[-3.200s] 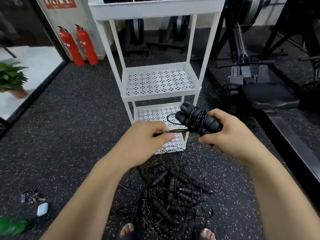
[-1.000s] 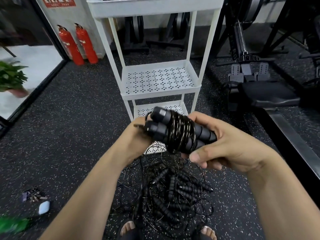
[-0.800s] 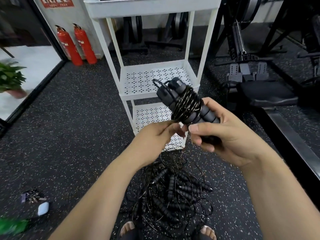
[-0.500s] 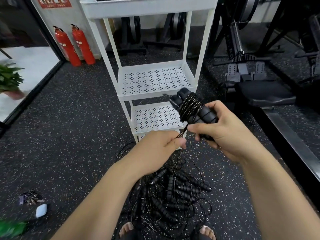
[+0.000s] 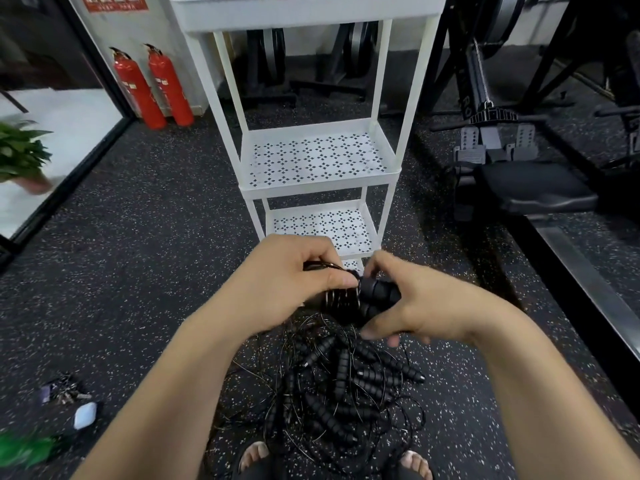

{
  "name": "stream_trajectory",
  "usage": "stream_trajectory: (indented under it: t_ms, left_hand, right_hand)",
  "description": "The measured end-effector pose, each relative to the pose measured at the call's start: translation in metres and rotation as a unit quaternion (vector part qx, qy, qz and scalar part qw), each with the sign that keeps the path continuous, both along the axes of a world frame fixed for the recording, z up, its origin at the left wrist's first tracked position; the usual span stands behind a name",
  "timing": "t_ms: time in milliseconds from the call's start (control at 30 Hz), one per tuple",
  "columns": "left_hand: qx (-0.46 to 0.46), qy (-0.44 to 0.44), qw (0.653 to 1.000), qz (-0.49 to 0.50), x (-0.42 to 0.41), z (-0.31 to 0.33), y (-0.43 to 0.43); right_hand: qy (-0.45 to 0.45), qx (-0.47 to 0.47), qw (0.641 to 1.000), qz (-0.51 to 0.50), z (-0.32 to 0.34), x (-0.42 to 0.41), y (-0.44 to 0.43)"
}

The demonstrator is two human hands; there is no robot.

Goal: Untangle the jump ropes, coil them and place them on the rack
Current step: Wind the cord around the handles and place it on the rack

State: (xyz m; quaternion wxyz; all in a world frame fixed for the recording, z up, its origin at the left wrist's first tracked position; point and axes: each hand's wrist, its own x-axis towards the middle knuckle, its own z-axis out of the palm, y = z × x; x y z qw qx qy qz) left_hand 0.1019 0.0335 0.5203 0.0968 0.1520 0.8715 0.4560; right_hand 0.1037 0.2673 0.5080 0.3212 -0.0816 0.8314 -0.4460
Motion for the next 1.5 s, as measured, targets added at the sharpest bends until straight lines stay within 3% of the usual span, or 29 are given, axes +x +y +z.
stream_trajectory:
  t_ms: [133,333,500,633,700,800,1000,1267,1500]
  left_hand:
    - [0.097,-0.014,0.995,0.016,-0.006,0.000,-0.009]
    - [0.177,-0.054,0.983,0.014,-0.015,-0.013,-0.013]
    - [0.276,-0.123,0.953,-0.008,-0.009,-0.027,0.000]
    - [0.211,-0.117,0.962,0.124,-0.005,-0.027,0.024]
    - [0.232,-0.137,0.952,0.147,-0.001,-0.024,0.039]
    - [0.257,-0.096,0.950,0.149,-0.001,-0.032,0.050]
    - [0.186,0.015,0.970,0.158,0.004,-0.040,0.058]
    - [0.179,-0.032,0.965,0.188,0.011,-0.029,0.054]
    - [0.200,-0.023,0.954,0.221,0.016,-0.031,0.056]
  right_hand:
    - [-0.059,-0.072,0.992,0.086,0.012,0.010,-0.002]
    - [-0.077,-0.186,0.972,0.124,0.025,0.016,0.006]
    - [-0.053,-0.300,0.949,0.079,0.026,0.015,0.008]
    - [0.020,-0.359,0.933,-0.032,0.023,0.010,0.005]
    - [0.038,-0.384,0.919,-0.082,0.020,0.008,0.001]
    - [0.054,-0.413,0.897,-0.148,0.015,0.004,-0.004]
    - [0.056,-0.446,0.864,-0.229,0.005,0.000,-0.015]
    - [0.059,-0.427,0.854,-0.290,-0.008,-0.004,-0.023]
    - [0.097,-0.433,0.808,-0.388,-0.011,-0.007,-0.036]
